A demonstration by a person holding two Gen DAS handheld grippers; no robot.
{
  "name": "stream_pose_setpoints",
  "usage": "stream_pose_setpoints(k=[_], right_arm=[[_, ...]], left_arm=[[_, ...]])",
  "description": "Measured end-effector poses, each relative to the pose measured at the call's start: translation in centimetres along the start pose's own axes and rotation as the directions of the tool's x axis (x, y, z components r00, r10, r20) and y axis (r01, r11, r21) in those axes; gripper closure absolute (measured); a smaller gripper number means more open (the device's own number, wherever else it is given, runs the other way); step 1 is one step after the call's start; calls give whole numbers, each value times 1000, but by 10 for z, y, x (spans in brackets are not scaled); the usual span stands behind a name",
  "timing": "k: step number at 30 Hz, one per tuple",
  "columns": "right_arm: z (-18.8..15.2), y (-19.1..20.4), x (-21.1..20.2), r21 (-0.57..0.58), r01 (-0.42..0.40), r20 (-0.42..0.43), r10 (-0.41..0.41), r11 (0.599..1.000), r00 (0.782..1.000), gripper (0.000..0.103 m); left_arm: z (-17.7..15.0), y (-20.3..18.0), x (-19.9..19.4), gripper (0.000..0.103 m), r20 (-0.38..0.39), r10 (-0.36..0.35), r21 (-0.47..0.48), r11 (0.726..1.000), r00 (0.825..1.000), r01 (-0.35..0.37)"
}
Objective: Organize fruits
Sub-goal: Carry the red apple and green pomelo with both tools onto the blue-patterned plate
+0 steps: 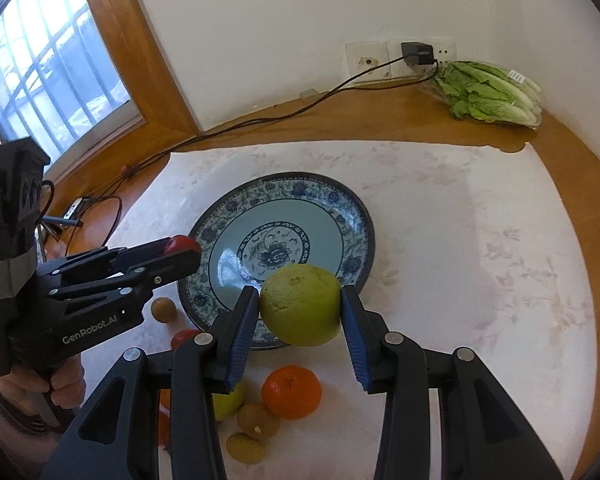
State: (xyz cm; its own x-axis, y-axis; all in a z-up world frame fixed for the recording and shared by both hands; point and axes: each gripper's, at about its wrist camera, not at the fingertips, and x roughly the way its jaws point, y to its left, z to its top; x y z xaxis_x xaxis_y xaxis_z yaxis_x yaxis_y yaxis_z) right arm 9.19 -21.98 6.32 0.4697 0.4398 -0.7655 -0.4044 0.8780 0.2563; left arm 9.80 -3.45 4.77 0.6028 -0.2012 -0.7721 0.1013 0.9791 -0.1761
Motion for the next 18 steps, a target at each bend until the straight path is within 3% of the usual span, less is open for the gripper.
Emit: stream_pose_setpoints(k=[10,18], right_arm=[[-2,6,15,-37,17,-1,-17,999,1000,60],[16,4,25,-48,39,12,-39,998,999,60]], left_arm=[[-2,3,12,70,-8,-2,-5,1000,1000,2],[11,1,18,70,11,5,0,1000,1000,-5]])
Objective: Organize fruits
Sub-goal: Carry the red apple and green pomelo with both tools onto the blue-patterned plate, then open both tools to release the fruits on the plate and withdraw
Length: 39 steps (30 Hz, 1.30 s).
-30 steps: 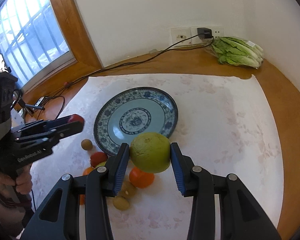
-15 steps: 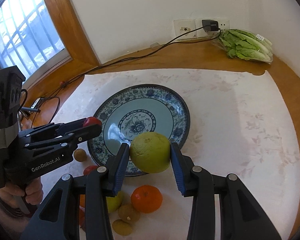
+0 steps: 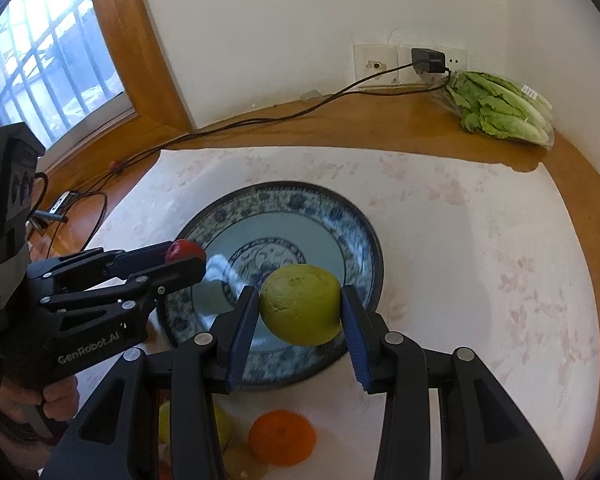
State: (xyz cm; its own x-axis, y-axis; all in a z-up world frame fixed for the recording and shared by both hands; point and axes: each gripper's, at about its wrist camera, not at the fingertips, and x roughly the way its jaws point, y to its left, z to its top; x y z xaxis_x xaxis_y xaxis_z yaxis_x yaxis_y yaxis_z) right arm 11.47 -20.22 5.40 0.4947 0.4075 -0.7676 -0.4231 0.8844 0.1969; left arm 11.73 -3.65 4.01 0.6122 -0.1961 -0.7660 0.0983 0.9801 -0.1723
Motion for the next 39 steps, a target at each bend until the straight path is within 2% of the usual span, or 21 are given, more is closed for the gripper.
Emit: stream_pose_setpoints(k=[10,29,33,39], right_arm=[[12,-5,20,-12,14,-3,-14,1000,1000,60],[16,-4,30,-47,22,15,-21,999,1000,60],[17,-6,28,-23,13,9,-13,1000,1000,59],[14,-7,10,-12,8,34,-8,1000,999,44]], left_arm=[[12,-1,15,70,-2,12,7,1000,1000,-12],[10,-1,31,69,-39,11,8,1000,999,-10],[10,-4,28,57,-47,10,12,1000,999,-10],[10,-3,15,44,-51,14,-6,1000,999,-14]])
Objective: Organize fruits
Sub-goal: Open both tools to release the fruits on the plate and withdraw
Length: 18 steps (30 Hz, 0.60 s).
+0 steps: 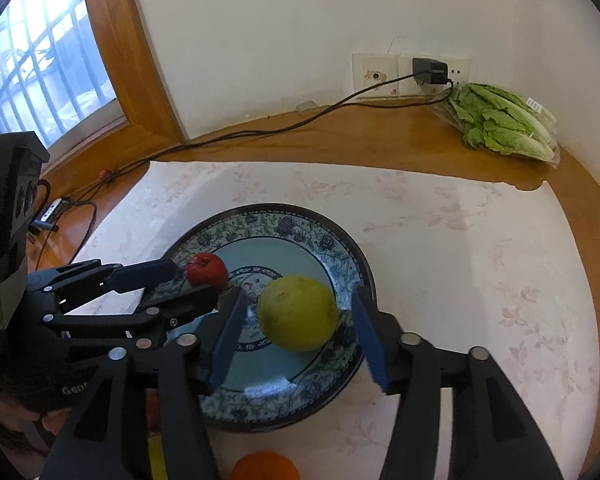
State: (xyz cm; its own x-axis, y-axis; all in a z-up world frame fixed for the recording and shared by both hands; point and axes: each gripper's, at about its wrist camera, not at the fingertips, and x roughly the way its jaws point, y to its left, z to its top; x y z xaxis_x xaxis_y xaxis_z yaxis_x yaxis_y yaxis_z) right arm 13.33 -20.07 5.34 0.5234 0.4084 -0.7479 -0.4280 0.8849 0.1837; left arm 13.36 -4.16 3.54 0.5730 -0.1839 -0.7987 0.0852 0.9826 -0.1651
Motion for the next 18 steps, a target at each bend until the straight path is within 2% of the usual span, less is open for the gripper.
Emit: stream_pose_setpoints(k=[4,11,18], right_arm=[[-3,3,-14,5,-10,6,10,1000,1000,43],[-16,11,-42,13,-7,-6,7,1000,1000,42],[-38,13,-60,36,0,-43,1,999,999,42]], left_arm=[[-5,0,-15,40,-8,1,-1,1000,1000,-1],[-15,-2,-42,38,-2,13,29,999,1000,-13],[-33,3,-64,35,0,32,2,999,999,-32]])
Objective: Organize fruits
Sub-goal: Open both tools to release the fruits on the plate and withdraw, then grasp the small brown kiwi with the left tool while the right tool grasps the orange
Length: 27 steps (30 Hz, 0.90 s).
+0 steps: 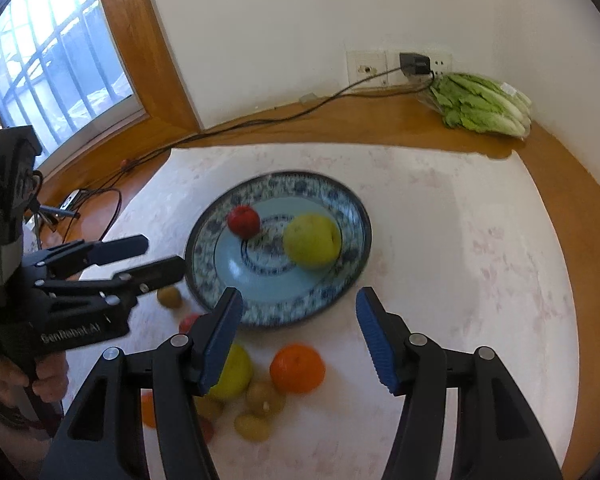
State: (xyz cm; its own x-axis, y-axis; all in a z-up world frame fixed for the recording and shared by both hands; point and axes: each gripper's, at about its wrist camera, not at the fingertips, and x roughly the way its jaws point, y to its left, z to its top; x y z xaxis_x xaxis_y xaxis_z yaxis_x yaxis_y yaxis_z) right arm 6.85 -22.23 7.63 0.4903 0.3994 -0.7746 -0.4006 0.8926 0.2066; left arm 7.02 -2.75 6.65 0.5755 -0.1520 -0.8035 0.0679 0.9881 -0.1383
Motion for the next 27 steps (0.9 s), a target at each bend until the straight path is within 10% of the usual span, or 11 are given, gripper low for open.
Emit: stream_pose_setpoints(k=[27], right_arm=[[-39,-13,3,99,-76,-12,78,992,997,49]], left_arm=[[-35,18,9,47,-16,22,-63,998,1000,-23]])
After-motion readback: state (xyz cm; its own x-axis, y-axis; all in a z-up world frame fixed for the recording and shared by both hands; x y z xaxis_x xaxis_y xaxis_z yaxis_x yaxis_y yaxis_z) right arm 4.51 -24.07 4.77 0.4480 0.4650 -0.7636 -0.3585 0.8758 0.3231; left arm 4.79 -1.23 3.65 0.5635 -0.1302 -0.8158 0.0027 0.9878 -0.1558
